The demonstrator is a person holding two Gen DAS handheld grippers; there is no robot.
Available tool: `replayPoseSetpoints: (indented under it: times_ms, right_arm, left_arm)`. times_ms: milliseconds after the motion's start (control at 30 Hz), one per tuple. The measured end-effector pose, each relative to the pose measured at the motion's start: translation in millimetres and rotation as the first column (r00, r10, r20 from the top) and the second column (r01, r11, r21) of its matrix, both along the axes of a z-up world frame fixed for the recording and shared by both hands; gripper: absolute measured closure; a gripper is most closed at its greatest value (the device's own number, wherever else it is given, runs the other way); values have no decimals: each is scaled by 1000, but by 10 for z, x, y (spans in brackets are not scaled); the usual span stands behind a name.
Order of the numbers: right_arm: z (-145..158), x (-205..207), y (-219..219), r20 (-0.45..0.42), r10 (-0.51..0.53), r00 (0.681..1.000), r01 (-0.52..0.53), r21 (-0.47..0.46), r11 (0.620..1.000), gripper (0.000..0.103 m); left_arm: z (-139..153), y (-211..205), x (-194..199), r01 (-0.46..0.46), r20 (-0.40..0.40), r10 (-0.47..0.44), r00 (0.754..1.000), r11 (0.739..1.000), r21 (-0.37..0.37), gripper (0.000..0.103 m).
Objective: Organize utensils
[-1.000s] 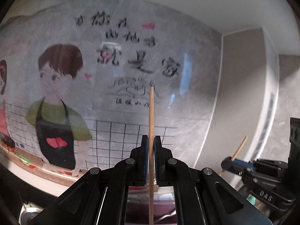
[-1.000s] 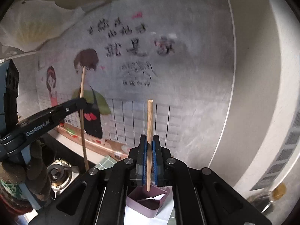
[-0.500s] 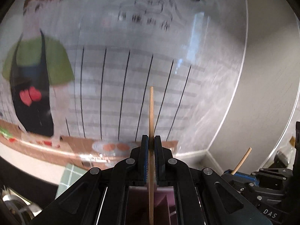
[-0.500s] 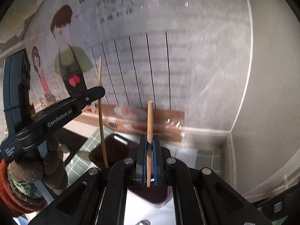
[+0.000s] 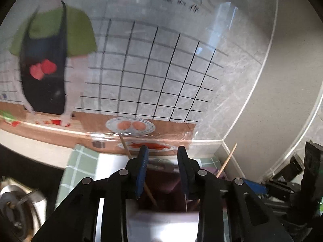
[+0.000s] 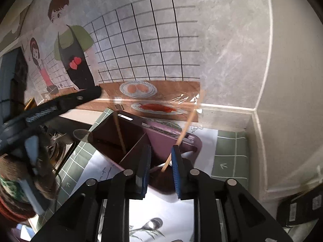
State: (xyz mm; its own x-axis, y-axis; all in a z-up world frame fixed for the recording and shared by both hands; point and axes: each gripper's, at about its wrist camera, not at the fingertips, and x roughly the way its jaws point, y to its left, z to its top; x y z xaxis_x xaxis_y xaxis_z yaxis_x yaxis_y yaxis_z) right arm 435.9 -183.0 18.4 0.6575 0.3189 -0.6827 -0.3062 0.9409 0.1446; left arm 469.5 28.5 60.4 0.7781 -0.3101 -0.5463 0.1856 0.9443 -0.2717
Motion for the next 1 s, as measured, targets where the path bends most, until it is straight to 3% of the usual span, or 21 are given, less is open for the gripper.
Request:
replayPoseSetpoints:
  times_ms: [100, 267, 467, 633, 833, 1000]
  right_arm:
    - [45, -168, -40, 5, -2, 1000, 2, -15, 1000, 77]
    - [-15, -543, -106, -23, -7, 1000, 6, -35, 999, 74]
    - [-328, -912, -75, -109, 1, 994, -8, -56, 998, 69]
    - [-650, -1103, 108, -210, 41, 977, -62, -97, 993, 68]
    - [-855, -1264, 396, -267, 137, 954, -170, -102, 980, 68]
    - [-880, -1192, 606, -276, 141, 951, -166, -72, 983, 68]
  left_arm:
    - [131, 90, -327, 5, -2, -5, 1000, 1000, 9, 54]
    - [131, 243, -850, -17, -34, 18, 999, 999, 37, 50]
    - [-278, 507, -1370, -61, -152, 63, 986, 998, 17, 46]
    - [-670, 710, -1684, -120, -254, 115, 960, 993, -4, 46]
    - [-945, 813, -2000, -135, -308, 135, 942, 991, 20, 46]
    - [-1055, 864, -2167, -142, -332, 138, 933, 990, 12, 46]
